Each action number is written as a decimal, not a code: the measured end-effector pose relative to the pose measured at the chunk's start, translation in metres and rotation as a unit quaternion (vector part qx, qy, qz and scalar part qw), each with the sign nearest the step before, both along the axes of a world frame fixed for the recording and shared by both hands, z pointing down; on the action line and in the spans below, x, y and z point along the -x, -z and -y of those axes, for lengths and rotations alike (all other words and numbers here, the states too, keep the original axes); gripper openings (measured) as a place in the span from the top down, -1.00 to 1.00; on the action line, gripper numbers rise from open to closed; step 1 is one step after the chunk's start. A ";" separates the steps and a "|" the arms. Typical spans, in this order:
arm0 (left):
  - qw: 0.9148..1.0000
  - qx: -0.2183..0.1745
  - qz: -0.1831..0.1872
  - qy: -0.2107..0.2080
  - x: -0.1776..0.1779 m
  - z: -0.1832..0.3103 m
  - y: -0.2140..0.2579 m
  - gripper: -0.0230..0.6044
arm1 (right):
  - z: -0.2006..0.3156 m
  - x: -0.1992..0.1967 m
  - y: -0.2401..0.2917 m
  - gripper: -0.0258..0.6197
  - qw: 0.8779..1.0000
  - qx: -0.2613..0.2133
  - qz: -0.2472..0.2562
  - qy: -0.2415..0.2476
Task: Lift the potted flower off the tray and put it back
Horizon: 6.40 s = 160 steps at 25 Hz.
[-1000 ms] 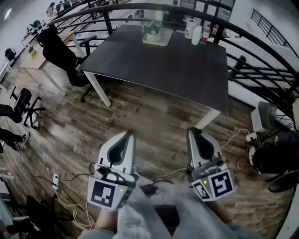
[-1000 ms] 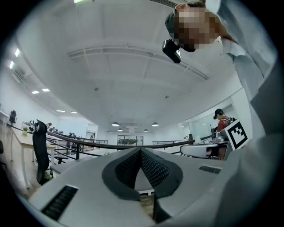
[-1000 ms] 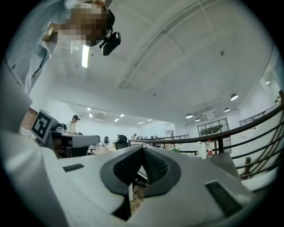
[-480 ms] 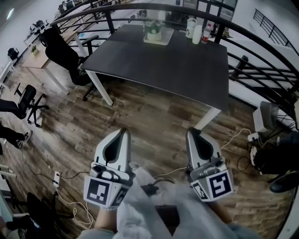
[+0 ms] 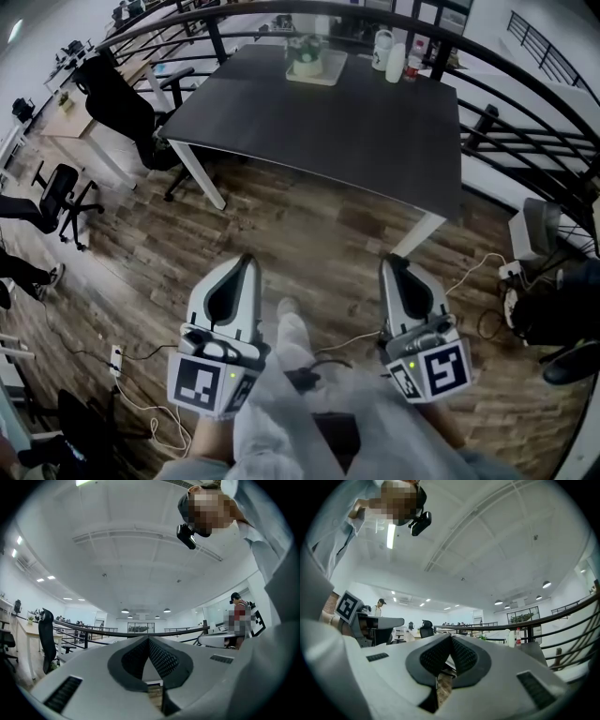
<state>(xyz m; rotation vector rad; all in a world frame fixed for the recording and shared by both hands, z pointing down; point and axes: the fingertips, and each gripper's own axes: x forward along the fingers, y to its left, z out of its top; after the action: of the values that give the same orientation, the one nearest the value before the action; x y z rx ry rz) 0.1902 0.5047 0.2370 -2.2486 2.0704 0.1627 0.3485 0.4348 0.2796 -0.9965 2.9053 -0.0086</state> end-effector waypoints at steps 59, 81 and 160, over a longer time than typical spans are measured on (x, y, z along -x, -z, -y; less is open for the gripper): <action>0.999 0.010 -0.016 -0.049 0.251 0.191 -0.014 0.93 | 0.187 0.253 0.013 0.91 0.998 -0.017 -0.044 -0.046; 0.999 0.032 -0.014 -0.020 0.286 0.266 -0.025 0.93 | 0.283 0.292 -0.001 0.91 0.999 -0.002 -0.048 -0.020; 0.961 0.209 0.034 -0.178 0.309 0.768 -0.209 0.25 | 0.580 0.313 -0.081 0.91 0.967 0.143 -0.076 -0.198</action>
<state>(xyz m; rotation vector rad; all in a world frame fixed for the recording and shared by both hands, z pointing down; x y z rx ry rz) -0.1190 -0.2633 0.4464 -2.8100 1.7752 -0.3623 0.0355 -0.1454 0.3611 -1.6812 2.8295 -0.3518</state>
